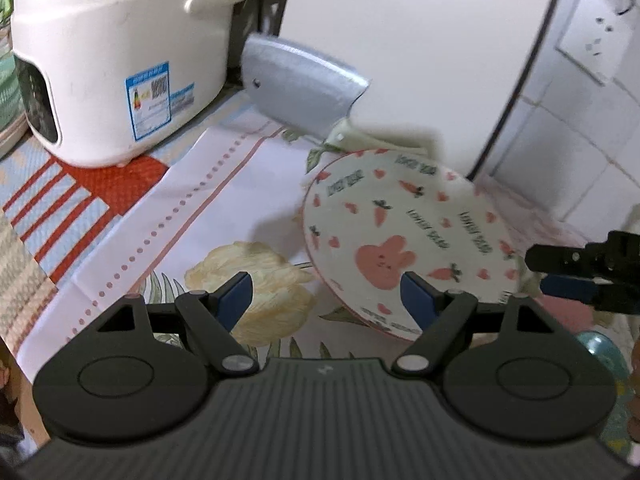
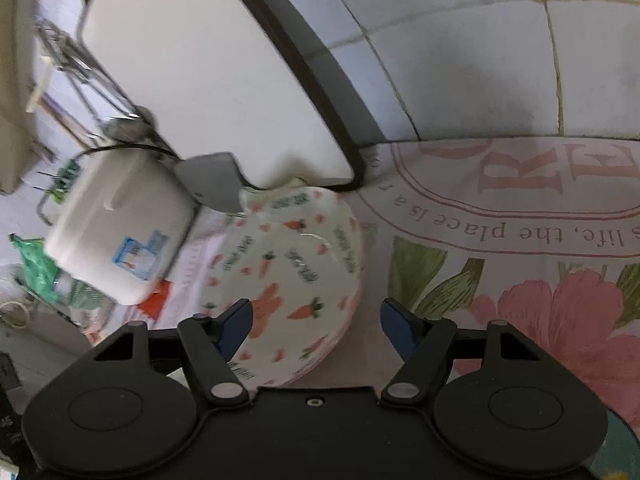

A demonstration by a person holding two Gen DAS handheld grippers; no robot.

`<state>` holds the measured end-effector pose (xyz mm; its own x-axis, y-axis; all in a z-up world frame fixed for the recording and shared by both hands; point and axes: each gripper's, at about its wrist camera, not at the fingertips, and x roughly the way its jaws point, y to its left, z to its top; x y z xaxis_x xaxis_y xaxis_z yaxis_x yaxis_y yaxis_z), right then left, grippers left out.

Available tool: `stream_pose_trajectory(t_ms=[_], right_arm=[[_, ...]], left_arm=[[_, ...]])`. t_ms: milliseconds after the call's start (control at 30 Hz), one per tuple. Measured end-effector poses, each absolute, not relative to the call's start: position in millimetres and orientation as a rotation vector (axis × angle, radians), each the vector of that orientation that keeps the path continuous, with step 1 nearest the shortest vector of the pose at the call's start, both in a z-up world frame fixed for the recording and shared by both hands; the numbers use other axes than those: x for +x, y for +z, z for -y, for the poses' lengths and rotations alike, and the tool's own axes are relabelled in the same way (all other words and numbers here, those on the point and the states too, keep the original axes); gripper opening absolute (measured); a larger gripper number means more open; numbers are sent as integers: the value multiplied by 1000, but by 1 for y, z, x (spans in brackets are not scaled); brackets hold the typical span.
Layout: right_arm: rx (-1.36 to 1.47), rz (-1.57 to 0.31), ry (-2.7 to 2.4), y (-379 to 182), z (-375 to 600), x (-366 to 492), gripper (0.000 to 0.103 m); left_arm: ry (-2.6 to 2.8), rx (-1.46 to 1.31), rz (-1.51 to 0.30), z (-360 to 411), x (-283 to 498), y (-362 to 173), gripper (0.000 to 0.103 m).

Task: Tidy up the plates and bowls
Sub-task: 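Grasp the pink-rabbit plate rim with both grippers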

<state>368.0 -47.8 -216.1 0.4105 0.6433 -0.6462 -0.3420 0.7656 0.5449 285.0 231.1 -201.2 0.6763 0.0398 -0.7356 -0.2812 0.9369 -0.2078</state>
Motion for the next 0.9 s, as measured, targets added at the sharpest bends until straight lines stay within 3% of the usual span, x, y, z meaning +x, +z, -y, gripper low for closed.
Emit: stream_pose_trajectory(t_ms=[367,500,667,700,800,833,867,900], right_arm=[[457,-1050,602,-247,36,393,66],[473,-1042,594,-250,36,396,55],[479,-1040,573,-254,35,400,36],[471,-1041,571,-255,34,402,31],[472,-1052,590,-255,31,407,29],[459,-1061,591,-254,30,409,25],[440,-1067,579,-254,28,409,17],[424,-1069,572,-253,27,409,14]], left_arm=[[233,-494,-805,-239,306,-225,79],[250,-500,-837,-240,311,-232,77],[252,-461,-829,-234,313,-234,60],[259,-457,-827,-233,314,-234,59],[274,-437,-828,-228,317,-234,58],[274,-434,-827,-227,318,-234,52],[261,-436,-829,-224,319,-234,39],[251,-442,-837,-222,320,-234,38]])
